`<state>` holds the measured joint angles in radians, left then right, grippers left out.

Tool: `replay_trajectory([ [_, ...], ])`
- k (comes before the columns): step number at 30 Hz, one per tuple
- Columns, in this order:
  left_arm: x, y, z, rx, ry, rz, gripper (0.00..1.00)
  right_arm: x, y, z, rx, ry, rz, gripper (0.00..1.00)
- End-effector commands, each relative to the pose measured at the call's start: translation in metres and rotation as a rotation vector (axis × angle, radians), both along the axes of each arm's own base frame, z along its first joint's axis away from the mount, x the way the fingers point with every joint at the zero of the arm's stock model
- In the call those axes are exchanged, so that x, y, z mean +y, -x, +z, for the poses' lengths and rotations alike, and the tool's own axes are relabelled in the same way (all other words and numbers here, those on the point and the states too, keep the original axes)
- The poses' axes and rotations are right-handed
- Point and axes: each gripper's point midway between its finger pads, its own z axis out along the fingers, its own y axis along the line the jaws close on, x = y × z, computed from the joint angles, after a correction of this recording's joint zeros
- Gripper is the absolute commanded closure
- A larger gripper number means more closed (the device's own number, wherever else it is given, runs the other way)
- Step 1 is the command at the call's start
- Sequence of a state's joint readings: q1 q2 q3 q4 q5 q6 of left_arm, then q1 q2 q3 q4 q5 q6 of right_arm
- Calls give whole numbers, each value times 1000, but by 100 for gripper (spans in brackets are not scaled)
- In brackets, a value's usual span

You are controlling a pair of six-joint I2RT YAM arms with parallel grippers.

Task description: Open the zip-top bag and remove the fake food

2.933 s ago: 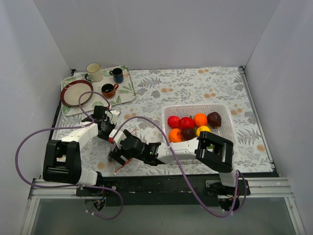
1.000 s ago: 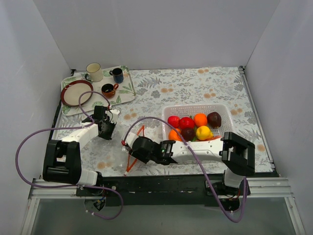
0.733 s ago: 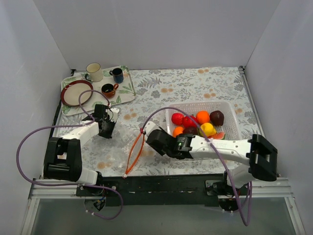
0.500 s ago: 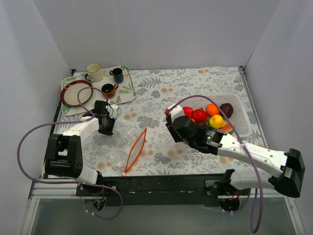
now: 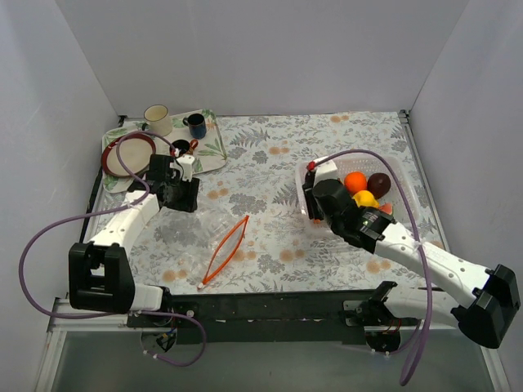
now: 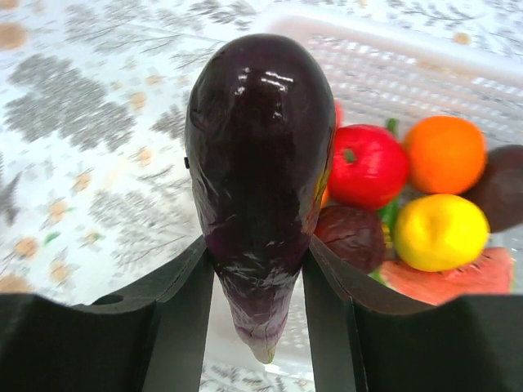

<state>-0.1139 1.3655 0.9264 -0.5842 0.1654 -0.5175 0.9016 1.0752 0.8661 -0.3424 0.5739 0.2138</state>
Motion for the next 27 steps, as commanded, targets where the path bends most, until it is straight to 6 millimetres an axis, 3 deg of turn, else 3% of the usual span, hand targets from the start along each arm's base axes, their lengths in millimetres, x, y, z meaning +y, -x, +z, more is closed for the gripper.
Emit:
replay_trajectory([
  [1, -11, -5, 37, -83, 57, -28, 48, -32, -33, 12, -59, -8, -146, 57],
  [2, -12, -6, 41, -93, 63, -29, 39, -34, -36, 10, -48, 0, -148, 44],
  [3, -13, -8, 48, -110, 69, -32, 34, -36, -41, 9, -35, 22, -160, 2],
  [6, -12, -9, 54, -139, 68, -33, 11, -37, -42, -1, 16, 76, -171, 1],
  [9, -10, -9, 57, -171, 63, -29, 2, -39, -39, -10, 59, 81, -202, 1],
  [14, -8, -9, 63, -227, 61, -18, 2, -47, -29, -12, 75, 75, -220, 1],
  [22, -2, -13, 98, -409, 64, 25, 2, -49, -14, 27, -43, -64, -137, 1],
  [27, 25, -24, 114, -485, 16, 220, 2, -59, -4, 25, -46, -63, -140, 1],
])
